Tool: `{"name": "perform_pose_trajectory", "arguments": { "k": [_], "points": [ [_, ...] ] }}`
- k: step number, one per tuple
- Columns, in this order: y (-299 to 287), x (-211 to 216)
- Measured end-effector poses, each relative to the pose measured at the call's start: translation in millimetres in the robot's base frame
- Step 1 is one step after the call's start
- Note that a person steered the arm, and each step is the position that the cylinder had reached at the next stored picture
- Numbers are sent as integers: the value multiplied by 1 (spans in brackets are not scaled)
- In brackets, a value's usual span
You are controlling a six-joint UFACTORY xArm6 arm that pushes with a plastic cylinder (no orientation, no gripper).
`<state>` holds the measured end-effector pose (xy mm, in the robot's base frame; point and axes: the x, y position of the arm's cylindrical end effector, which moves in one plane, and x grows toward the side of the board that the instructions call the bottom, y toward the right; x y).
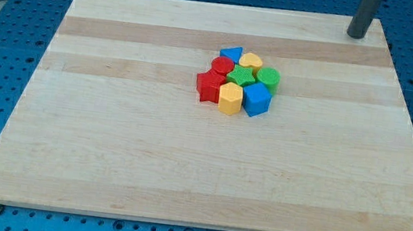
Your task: Push the green circle into the green star
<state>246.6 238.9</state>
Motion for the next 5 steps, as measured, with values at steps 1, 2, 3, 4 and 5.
{"name": "perform_pose_trajectory", "arguments": {
  "k": [1, 2, 3, 4, 5],
  "points": [
    [0, 30],
    [-1, 95],
    [-23, 117],
    [-50, 168],
    [-70, 202]
  ]
}}
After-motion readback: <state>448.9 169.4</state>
